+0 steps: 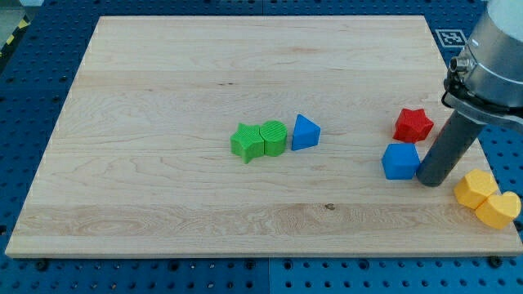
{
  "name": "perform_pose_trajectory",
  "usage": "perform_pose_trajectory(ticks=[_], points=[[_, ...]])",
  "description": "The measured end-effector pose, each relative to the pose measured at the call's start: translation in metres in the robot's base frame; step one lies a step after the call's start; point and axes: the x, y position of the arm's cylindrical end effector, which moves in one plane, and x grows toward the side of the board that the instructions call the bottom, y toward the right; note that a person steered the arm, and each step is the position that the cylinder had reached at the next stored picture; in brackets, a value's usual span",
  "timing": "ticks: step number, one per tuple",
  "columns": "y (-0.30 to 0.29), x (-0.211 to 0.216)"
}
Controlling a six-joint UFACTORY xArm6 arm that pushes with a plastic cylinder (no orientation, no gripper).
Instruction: Push the blue cube near to the blue triangle
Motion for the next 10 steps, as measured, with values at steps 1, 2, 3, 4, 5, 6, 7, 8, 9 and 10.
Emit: perform_pose_trajectory(ticks=[1,2,3,4,5,6,7,8,9,10], points=[[-0.014,0.006],[-0.014,-0.023],[-0.014,-0.029],[-0.020,-0.031],[-0.029,-0.038],[-0.037,-0.041],[-0.040,-0.043],[-0.040,-0.043],[-0.048,-0.048],[-0.049,-0.050]])
